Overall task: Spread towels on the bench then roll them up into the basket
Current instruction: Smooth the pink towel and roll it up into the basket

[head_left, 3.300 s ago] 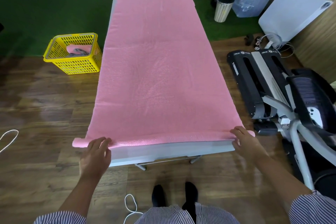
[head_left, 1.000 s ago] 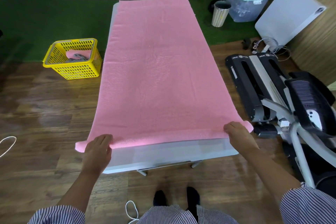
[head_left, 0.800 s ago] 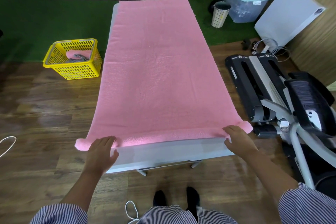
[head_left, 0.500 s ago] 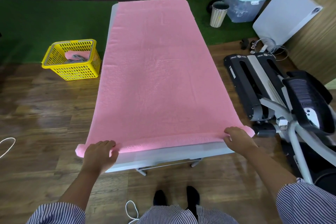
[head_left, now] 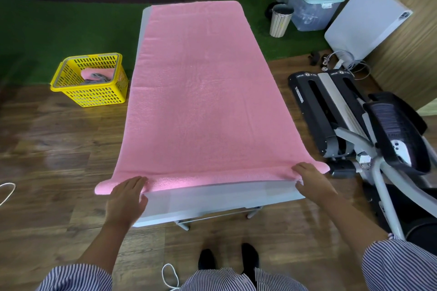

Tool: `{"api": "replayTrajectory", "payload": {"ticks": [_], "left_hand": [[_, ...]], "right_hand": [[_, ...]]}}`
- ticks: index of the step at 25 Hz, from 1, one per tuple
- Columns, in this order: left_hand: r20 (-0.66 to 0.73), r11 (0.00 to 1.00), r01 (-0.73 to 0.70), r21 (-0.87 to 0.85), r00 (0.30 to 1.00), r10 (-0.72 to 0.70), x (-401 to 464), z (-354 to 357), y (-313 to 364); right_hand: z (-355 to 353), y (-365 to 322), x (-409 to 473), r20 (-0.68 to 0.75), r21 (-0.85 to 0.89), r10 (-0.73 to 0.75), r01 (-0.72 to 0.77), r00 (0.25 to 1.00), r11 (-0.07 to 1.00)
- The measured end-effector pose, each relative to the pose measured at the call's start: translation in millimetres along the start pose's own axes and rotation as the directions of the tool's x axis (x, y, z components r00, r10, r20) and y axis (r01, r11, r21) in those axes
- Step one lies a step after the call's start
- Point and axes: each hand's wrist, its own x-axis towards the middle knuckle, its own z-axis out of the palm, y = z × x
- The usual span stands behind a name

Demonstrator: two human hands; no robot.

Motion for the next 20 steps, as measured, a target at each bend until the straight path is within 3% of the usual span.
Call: {"api": "replayTrajectory", "payload": {"ticks": [7,9,11,15,20], "left_hand": [[0.045,0.998,0.065,0.007,0.997,-0.065,-1.4,-3.6,3.0],[0.029,0.999,0.022,0.024,0.999,-0.023,-5.5,-0.9,-5.2],[-0.027,0.999,-0.043,0.028,0.999,0.044,-3.2,2.8,-11.0],[-0.077,1.000,0.018,0.013,0.997,-0.017,1.0,1.4,-2.1],[-0.082,0.999,-0.027,-0.047,0.996,0.023,-6.3,-0.1,11.3]], "right_hand": [[-3.3,-3.2,6.4,0.097,-0.016,0.015,-0.014,0.995,1.000],[-3.5,-4.2,6.6,0.133,-0.046,0.028,-0.022,0.991,0.999],[-3.4,-5.9,9.0,0.096,-0.077,0.013,-0.006,0.995,0.997],[0.1,-3.9,10.9,0.010,-0.105,0.009,-0.008,1.000,0.994],[-1.3,-14.6,2.1,-0.004,-0.014,0.051,-0.051,0.999,0.999]]}}
